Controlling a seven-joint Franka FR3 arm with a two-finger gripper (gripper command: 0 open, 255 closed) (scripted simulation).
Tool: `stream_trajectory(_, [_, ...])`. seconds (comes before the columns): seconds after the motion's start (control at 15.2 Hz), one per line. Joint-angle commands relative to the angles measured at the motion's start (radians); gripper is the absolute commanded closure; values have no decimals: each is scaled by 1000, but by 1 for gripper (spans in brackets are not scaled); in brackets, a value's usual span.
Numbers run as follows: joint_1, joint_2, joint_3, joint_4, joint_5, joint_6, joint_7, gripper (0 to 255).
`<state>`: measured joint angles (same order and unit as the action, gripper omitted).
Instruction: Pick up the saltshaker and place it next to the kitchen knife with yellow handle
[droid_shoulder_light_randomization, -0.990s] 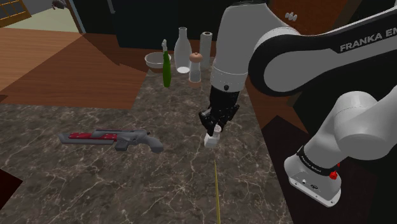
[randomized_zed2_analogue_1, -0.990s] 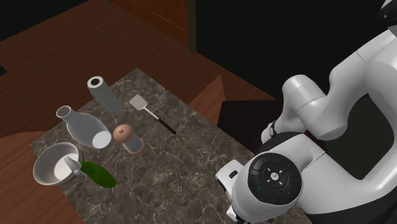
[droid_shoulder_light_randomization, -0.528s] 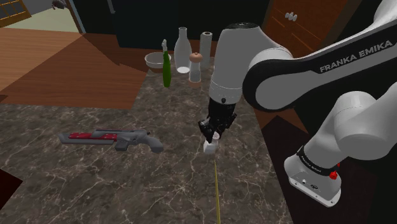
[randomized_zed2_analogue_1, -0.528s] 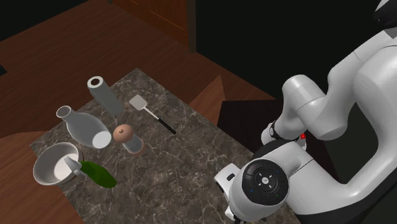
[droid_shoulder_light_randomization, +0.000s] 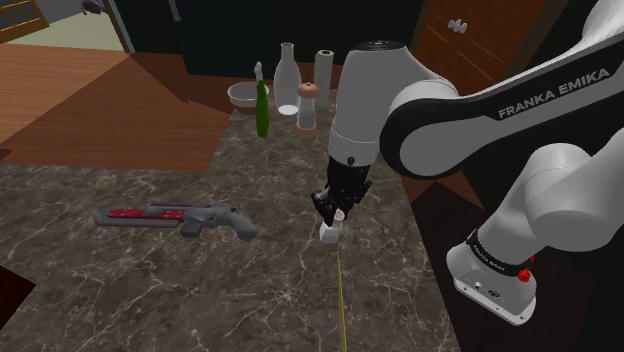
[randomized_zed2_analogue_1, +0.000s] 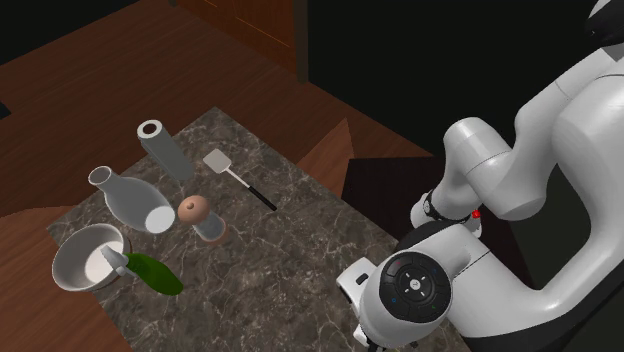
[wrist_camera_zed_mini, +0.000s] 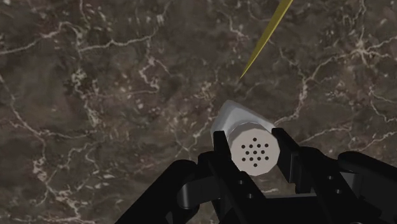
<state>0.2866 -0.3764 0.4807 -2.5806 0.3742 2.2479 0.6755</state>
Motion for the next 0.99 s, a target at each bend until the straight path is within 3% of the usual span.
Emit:
stream_trajectory(0.0, [0, 0, 0, 0, 0, 0, 0, 0])
stream_trajectory(0.33, [0, 0, 0, 0, 0, 0, 0, 0])
stream_trajectory(0.59, [-5, -78, -40, 70, -15, -149, -2, 0])
stream_trajectory(0.92, [-5, -78, -40, 70, -15, -149, -2, 0])
